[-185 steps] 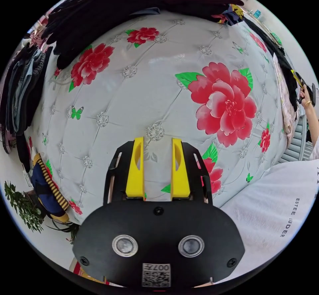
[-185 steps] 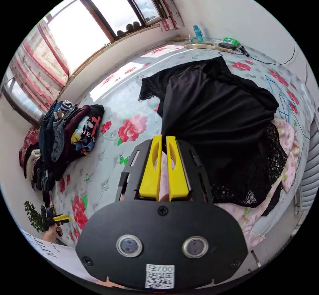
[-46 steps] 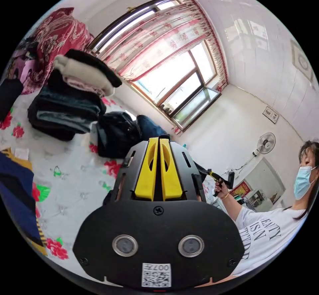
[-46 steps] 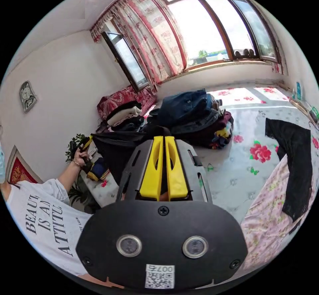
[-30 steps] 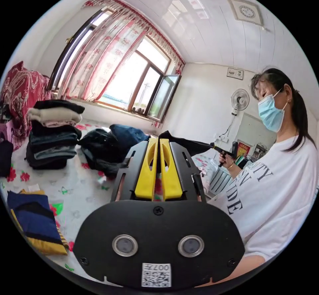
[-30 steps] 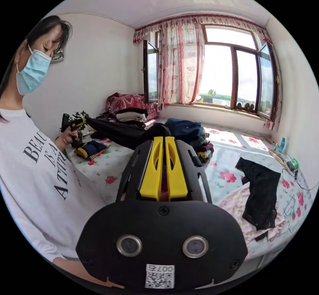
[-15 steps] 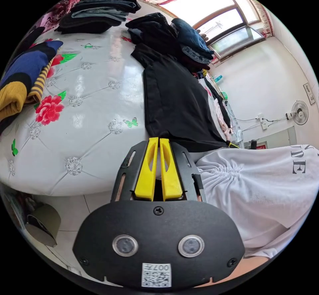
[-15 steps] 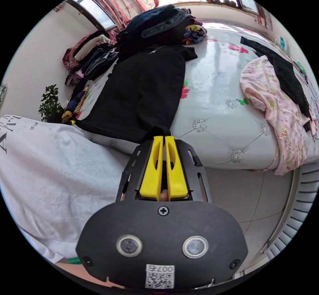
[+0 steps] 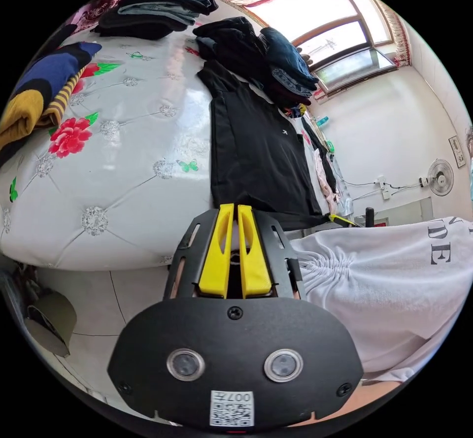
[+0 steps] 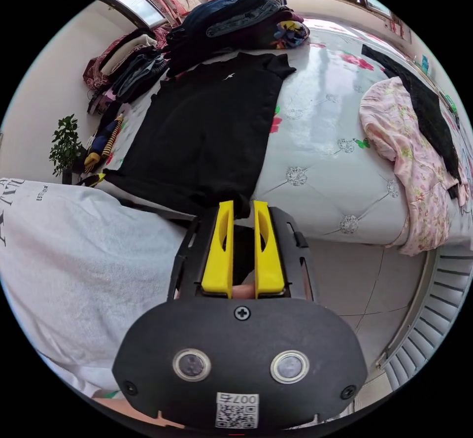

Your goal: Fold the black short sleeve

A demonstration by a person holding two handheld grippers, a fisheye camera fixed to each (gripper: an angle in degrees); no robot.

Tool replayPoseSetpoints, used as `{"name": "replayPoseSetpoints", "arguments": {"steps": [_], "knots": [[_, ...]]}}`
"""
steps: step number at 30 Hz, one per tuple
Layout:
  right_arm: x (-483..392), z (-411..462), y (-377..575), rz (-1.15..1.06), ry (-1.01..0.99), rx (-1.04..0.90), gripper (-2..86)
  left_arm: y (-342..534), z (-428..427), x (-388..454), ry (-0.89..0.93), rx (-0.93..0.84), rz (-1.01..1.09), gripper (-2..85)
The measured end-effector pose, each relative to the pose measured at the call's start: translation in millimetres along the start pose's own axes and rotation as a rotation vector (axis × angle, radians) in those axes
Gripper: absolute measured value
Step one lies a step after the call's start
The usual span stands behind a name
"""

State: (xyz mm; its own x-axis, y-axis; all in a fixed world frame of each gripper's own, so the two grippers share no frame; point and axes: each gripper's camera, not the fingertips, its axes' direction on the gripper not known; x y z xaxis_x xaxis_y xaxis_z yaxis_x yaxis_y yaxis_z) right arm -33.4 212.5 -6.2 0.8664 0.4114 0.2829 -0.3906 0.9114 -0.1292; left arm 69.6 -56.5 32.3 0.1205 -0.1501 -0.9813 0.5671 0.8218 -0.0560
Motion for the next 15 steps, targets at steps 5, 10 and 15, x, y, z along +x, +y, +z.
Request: {"name": "replayPoseSetpoints", "arguments": {"steps": [5, 10, 15], "knots": [[11.0, -12.7, 8.7, 0.038, -0.012, -0.104, 6.9, 23.3, -20.0, -16.3, -0.057, -0.052, -0.076, 7.4], [40.7, -29.2, 8.8, 0.195, -0.111, -0.05, 7.0, 18.6, -48.0, -23.7, -0.102, -0.04, -0.085, 8.3], [77.7, -22.9, -12.6, 0.412, -0.271, -0.044, 6.4, -32.5, -22.9, -3.8, -0.025, -0.077, 0.023, 11.3]]}}
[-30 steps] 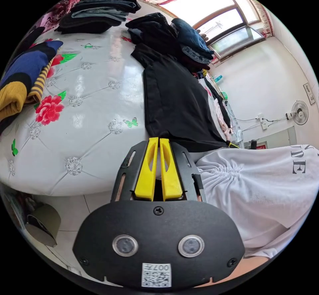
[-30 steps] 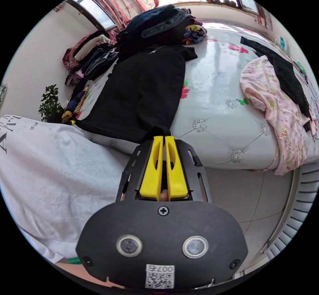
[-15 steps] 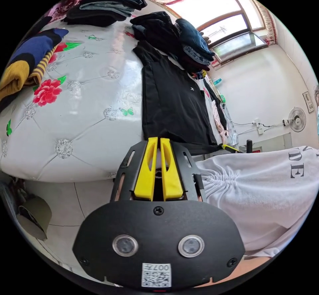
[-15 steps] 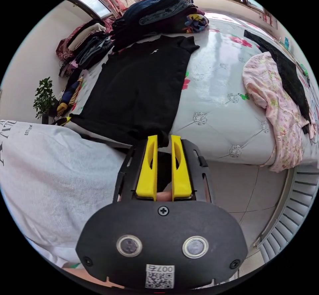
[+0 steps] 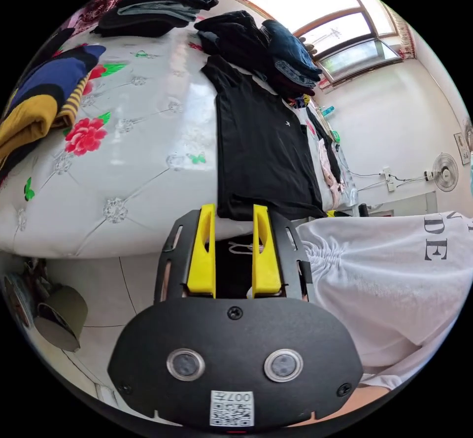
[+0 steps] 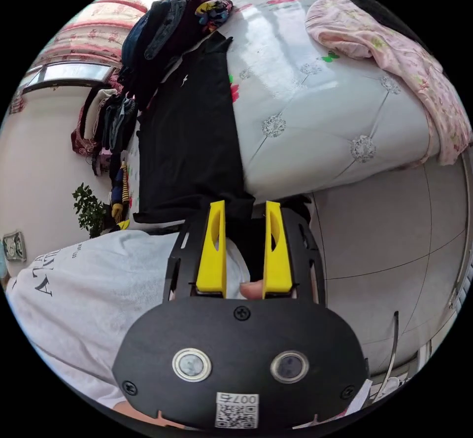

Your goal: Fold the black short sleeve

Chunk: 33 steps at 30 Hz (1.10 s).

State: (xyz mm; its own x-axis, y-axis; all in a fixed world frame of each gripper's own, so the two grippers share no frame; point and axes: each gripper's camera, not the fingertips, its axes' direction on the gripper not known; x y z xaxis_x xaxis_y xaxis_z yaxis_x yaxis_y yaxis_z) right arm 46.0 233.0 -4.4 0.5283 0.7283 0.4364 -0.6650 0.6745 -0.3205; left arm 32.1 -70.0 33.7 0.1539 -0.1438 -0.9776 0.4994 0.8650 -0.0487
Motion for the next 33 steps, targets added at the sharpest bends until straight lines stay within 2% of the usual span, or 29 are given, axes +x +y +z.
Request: {"name": "replayPoseSetpoints", "arguments": {"steps": [3, 6, 8, 12, 16, 19, 23, 27, 29, 31, 33], "knots": [[8.9, 11.7, -14.5, 0.072, -0.014, -0.095, 3.9, -25.7, 37.1, 7.8, -0.005, -0.084, 0.006, 11.5], [3.4, 6.0, -14.9, 0.076, 0.004, -0.112, 1.1, -29.0, 61.0, 1.7, -0.143, -0.171, -0.068, 3.9], [-3.5, -12.4, -5.6, 0.049, -0.023, -0.08, 0.3, -17.8, 50.8, -5.5, -0.13, -0.131, -0.086, -0.1], [-5.7, -47.9, 14.3, 0.041, -0.091, -0.007, -0.1, -1.4, 23.1, -17.4, -0.126, -0.099, -0.102, -0.8], [-3.3, -79.5, 26.5, 0.046, -0.18, 0.068, -0.2, -0.3, -4.4, -22.3, -0.052, 0.012, -0.077, -0.7], [-6.8, -91.4, 26.6, 0.009, -0.175, 0.074, -0.3, -2.8, -8.6, -20.4, -0.024, 0.064, -0.066, 0.5], [-15.8, -93.4, 26.0, -0.058, -0.149, 0.034, -0.3, -6.0, 21.3, -22.6, -0.011, -0.04, -0.179, 14.1], [-20.2, -89.2, 31.6, -0.092, -0.132, 0.0, -0.2, -4.6, 54.7, -20.8, -0.07, -0.121, -0.26, 14.7], [-20.0, -87.9, 37.3, -0.106, -0.143, -0.02, -0.3, -2.9, 58.2, -23.6, -0.231, -0.138, -0.348, 7.6], [-17.4, -88.1, 40.9, -0.105, -0.153, -0.028, -0.3, -2.0, 60.9, -24.5, -0.276, -0.164, -0.313, 2.7], [-12.7, -91.0, 42.5, -0.09, -0.197, -0.017, -0.2, -3.2, 64.0, -25.6, -0.243, -0.196, -0.274, 0.2]]}}
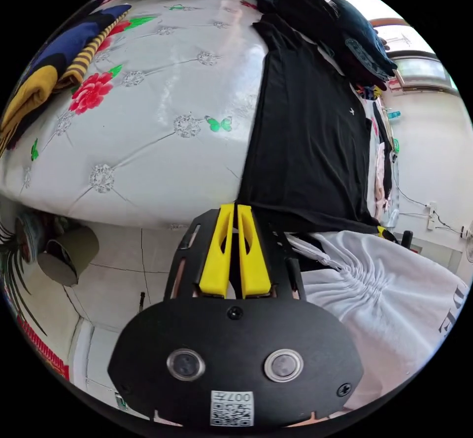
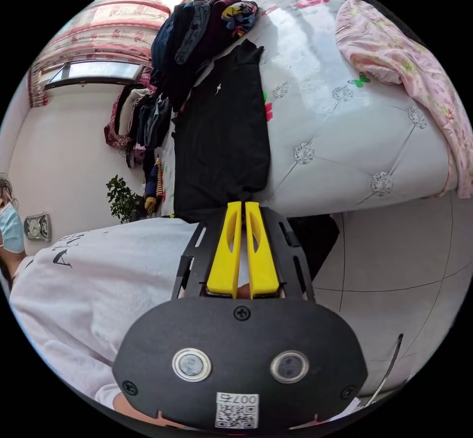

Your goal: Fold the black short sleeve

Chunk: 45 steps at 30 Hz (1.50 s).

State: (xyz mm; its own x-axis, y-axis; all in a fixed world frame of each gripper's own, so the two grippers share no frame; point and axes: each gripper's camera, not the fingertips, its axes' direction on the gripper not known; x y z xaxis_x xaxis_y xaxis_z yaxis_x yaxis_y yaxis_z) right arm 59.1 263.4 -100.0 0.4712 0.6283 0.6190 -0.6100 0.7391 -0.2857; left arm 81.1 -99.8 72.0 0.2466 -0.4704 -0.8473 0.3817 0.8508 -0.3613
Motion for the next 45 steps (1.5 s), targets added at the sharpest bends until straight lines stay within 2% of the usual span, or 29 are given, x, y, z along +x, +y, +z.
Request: {"name": "replayPoseSetpoints", "arguments": {"steps": [3, 6, 8, 11, 15, 17, 20, 23, 27, 30, 32, 35, 38, 45], "knots": [[1.6, -13.8, -6.0, -0.008, -0.065, 0.068, -0.2, -10.2, -17.2, 4.3, 0.053, 0.062, 0.073, -0.7], [-8.4, -38.7, -37.3, -0.074, -0.127, 0.178, -0.2, -45.4, -58.7, -1.5, 0.219, 0.232, 0.083, -0.9], [-36.7, -66.3, -81.5, -0.18, -0.184, 0.273, -0.3, -86.0, -108.1, -2.3, 0.393, 0.411, 0.108, -0.9], [-110.8, -109.6, -131.8, -0.381, -0.171, 0.391, -0.3, -127.7, -184.6, 15.8, 0.524, 0.603, 0.169, -1.0], [-209.7, -171.3, -134.1, -0.649, -0.198, 0.607, -0.3, -128.0, -281.9, 60.1, 0.519, 0.801, 0.337, -1.0], [-253.0, -202.7, -108.5, -0.801, -0.208, 0.704, -0.3, -101.1, -326.8, 78.7, 0.507, 0.904, 0.443, -1.0], [-276.3, -219.4, -64.2, -0.941, -0.137, 0.721, -0.3, -54.1, -348.4, 85.6, 0.474, 0.966, 0.558, -1.0], [-268.4, -212.5, -19.1, -0.998, -0.046, 0.675, -0.3, -10.7, -333.4, 81.6, 0.416, 0.931, 0.626, -1.0], [-231.0, -174.7, 26.0, -0.926, 0.058, 0.561, -0.3, 31.2, -276.1, 61.6, 0.341, 0.828, 0.616, -1.0], [-183.2, -112.6, 46.6, -0.76, 0.18, 0.398, -0.2, 46.8, -190.2, 30.3, 0.259, 0.66, 0.508, -1.0], [-130.7, -46.3, 51.4, -0.577, 0.219, 0.243, -0.3, 49.5, -102.7, -5.6, 0.19, 0.494, 0.354, -1.0], [-70.6, 29.5, 54.7, -0.383, 0.266, 0.076, -0.3, 51.3, -13.6, -55.0, 0.194, 0.3, 0.142, -1.0], [-40.6, 61.9, 56.8, -0.275, 0.281, -0.013, -0.3, 58.5, 12.8, -80.4, 0.236, 0.242, 0.052, -1.0], [-33.6, 65.9, 51.7, -0.272, 0.306, -0.07, -0.1, 75.3, 29.8, -97.5, 0.124, 0.152, 0.116, -0.7]]}}
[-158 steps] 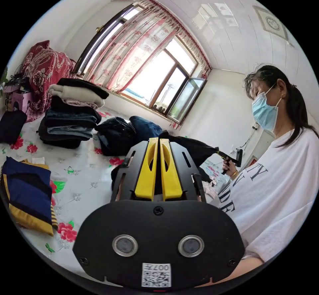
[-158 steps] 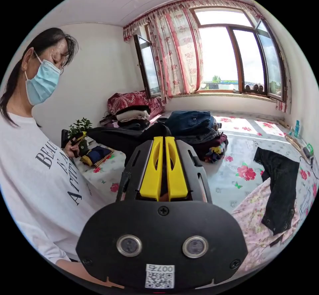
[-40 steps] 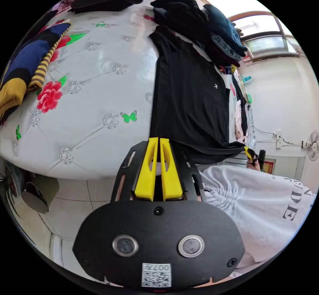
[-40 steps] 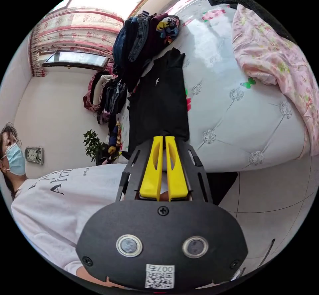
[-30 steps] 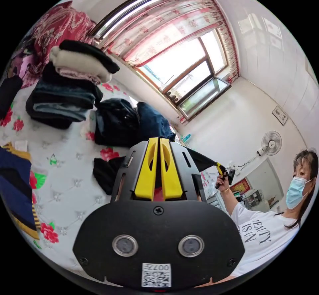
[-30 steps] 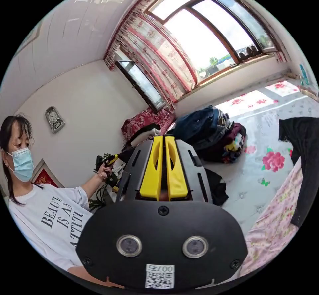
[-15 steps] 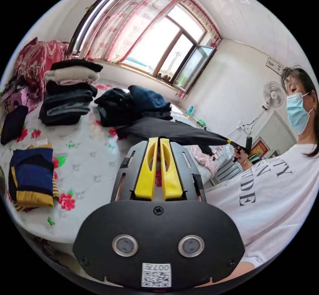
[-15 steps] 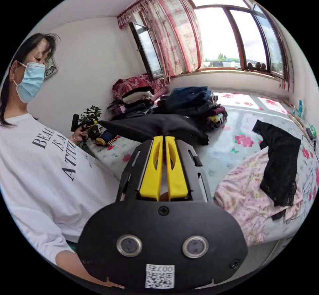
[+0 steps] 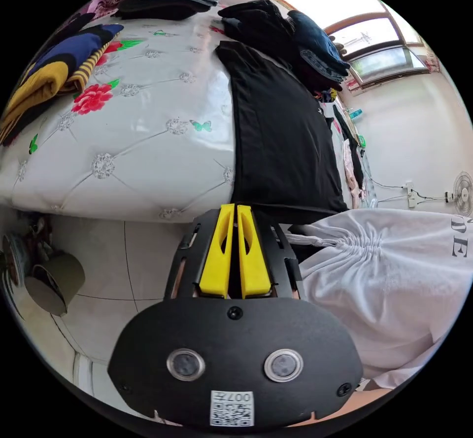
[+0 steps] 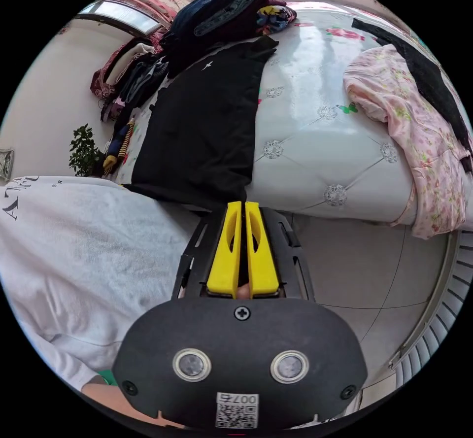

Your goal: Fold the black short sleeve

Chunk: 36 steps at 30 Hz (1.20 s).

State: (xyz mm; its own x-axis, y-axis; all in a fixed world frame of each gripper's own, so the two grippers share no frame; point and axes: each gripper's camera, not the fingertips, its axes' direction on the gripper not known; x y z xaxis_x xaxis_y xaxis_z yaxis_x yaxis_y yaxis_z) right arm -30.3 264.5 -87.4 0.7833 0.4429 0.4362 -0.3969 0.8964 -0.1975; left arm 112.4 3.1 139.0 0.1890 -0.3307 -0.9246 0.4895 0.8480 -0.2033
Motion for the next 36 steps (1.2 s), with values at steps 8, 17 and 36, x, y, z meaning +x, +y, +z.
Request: {"name": "replayPoseSetpoints", "arguments": {"steps": [8, 17, 36], "knots": [[42.5, 39.9, 11.1, 0.204, 0.074, -0.156, 2.4, 72.7, 25.0, -68.1, -0.012, -0.035, -0.237, 4.8], [74.4, -56.6, -74.6, 0.251, -0.02, 0.316, 4.5, 41.0, -17.1, -78.4, -0.03, 0.147, -0.139, 5.1], [178.5, -37.8, -297.6, 0.333, -0.24, 0.419, 4.3, -312.5, 128.7, 196.4, 0.14, -0.056, 0.754, 7.7]]}}
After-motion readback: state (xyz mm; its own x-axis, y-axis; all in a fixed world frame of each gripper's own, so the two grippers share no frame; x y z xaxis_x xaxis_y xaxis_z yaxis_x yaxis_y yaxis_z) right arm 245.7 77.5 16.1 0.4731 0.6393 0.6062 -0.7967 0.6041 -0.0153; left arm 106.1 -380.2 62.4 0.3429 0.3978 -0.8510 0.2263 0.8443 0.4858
